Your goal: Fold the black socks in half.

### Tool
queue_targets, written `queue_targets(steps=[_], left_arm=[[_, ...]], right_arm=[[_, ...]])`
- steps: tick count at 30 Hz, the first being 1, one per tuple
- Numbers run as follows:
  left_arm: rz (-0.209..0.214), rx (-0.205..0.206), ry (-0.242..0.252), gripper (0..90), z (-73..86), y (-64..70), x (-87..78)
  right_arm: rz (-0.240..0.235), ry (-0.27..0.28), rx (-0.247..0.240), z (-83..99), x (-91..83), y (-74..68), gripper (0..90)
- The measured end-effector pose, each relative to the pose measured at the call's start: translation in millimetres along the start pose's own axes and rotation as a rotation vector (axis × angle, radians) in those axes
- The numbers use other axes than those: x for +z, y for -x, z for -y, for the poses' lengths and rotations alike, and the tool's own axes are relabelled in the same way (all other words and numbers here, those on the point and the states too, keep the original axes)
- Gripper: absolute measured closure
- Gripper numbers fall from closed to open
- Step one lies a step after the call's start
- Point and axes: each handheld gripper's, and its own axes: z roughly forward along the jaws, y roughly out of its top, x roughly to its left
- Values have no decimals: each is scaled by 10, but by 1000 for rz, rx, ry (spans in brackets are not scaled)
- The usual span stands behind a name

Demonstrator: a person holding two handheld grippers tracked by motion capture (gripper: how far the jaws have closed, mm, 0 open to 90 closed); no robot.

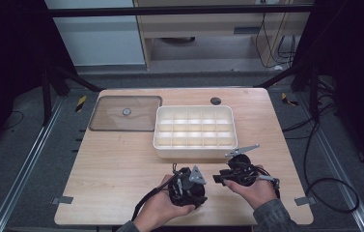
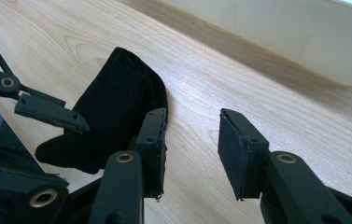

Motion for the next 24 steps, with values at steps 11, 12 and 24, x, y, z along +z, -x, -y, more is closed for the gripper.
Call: queue_targets(steps=[11, 12, 24], left_arm=[[-5, -23, 21, 588, 6, -67, -55], [-7, -24, 24, 585, 4, -70, -67], [-57, -68, 80, 573, 43, -238, -282]], right_arm=[[-2, -1, 3, 10, -8, 13, 619], [-2, -1, 2, 9, -8, 13, 619], [-1, 3, 3, -36, -20, -44, 614]])
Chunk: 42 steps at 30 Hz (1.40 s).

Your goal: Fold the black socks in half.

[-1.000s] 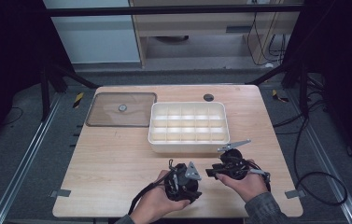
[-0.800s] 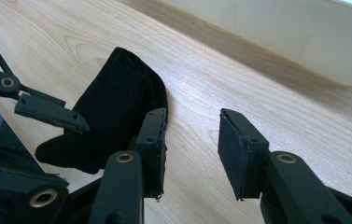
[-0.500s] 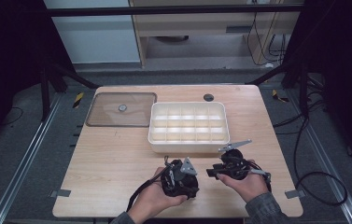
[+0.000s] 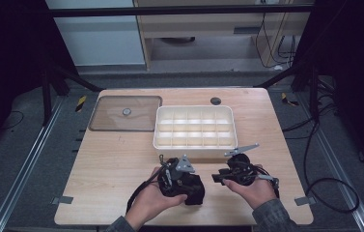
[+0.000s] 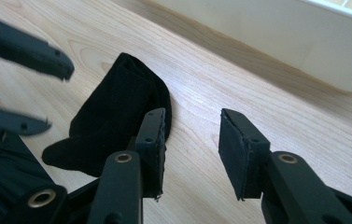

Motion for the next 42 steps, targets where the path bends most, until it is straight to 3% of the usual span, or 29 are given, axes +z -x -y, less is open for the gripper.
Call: queue_targets(steps=[7, 9, 10, 12, 15, 16, 18, 21, 25, 31, 33, 35, 40, 42], left_arm=[[-73, -56, 16, 534, 165, -256, -144], [-89, -62, 18, 504, 199, -294, -164], [-123, -86, 26, 485, 285, -376, -200], [-136, -102, 32, 443, 336, -422, -221], [-193, -150, 39, 388, 510, -565, -279], [-213, -187, 52, 338, 637, -662, -331], [-231, -204, 55, 308, 701, -711, -359], [-305, -233, 43, 172, 887, -850, -421], [-366, -283, 30, 110, 1175, -1044, -478], [-395, -311, 37, 60, 1434, -1213, -512], [-416, -332, 51, 60, 1526, -1276, -520], [-461, -323, 30, 54, 1617, -1338, -528], [-460, -339, 21, 48, 1711, -1398, -525], [-472, -370, 7, 48, 1790, -1459, -510]], right_arm=[[-2, 1, -8, -14, 72, -69, 598], [-5, 2, -6, -23, 84, -95, 587], [-5, 3, -10, -30, 90, -106, 579], [-8, 3, -11, -40, 91, -119, 569], [-9, 16, -5, -80, 94, -158, 551], [-12, 24, -5, -105, 104, -183, 530], [-15, 26, -4, -115, 109, -197, 517], [-12, 24, -2, -136, 141, -243, 468], [9, 21, 3, -152, 152, -267, 411], [26, 15, 13, -174, 155, -288, 353], [26, 7, 14, -183, 168, -303, 330], [24, 0, 9, -205, 188, -331, 299], [18, -9, 4, -234, 228, -375, 295], [23, -29, -4, -231, 312, -389, 304]])
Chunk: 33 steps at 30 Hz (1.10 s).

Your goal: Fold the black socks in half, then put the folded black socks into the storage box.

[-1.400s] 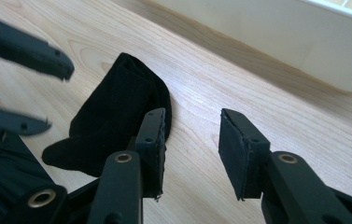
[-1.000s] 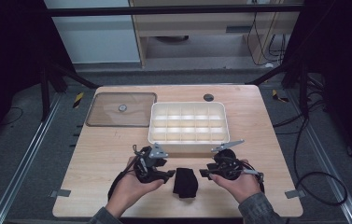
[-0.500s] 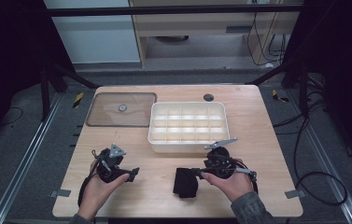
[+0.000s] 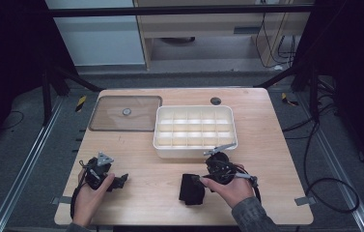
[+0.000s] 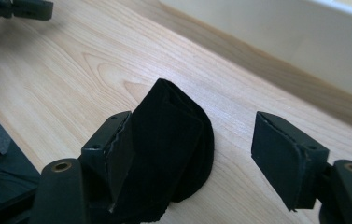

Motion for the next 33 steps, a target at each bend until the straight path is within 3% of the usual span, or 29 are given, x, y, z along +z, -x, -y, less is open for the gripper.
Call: queue_targets(steps=[2, 3, 7, 14, 33], left_arm=[[4, -12, -4, 48, 21, -20, 21], [15, -38, -7, 43, 56, -67, 48], [3, -59, 16, 26, 87, -115, 55], [-11, -60, 79, 0, 145, -115, 85], [-13, -60, 84, 0, 146, -102, 89]], right_arm=[[0, -8, 2, 2, 29, -3, 309], [-2, -18, 11, 9, 95, 1, 317], [-3, -36, 17, 14, 183, 16, 326], [-5, -57, 22, 28, 306, 21, 351], [-34, -87, 46, 80, 496, 53, 408]])
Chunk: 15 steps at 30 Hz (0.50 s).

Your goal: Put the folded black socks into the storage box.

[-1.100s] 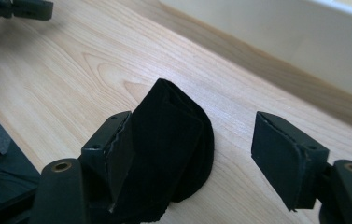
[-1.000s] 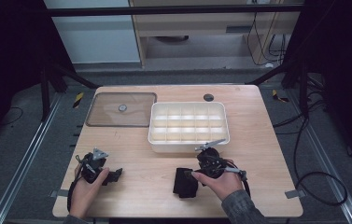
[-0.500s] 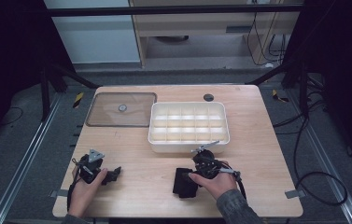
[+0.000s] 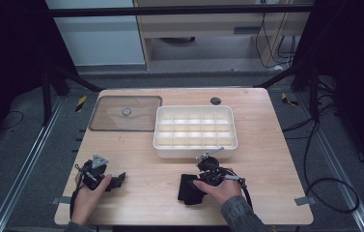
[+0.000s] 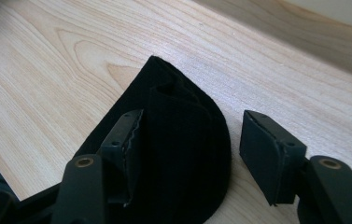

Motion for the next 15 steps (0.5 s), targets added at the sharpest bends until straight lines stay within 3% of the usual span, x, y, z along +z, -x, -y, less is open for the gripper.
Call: queue_targets(steps=[10, 15], left_arm=[[6, 0, 2, 0, -3, 11, 6], [6, 1, 1, 0, -6, 14, 8]], right_arm=[[-30, -9, 41, 68, 89, 1, 416], [-43, -6, 34, 85, 104, -28, 458]])
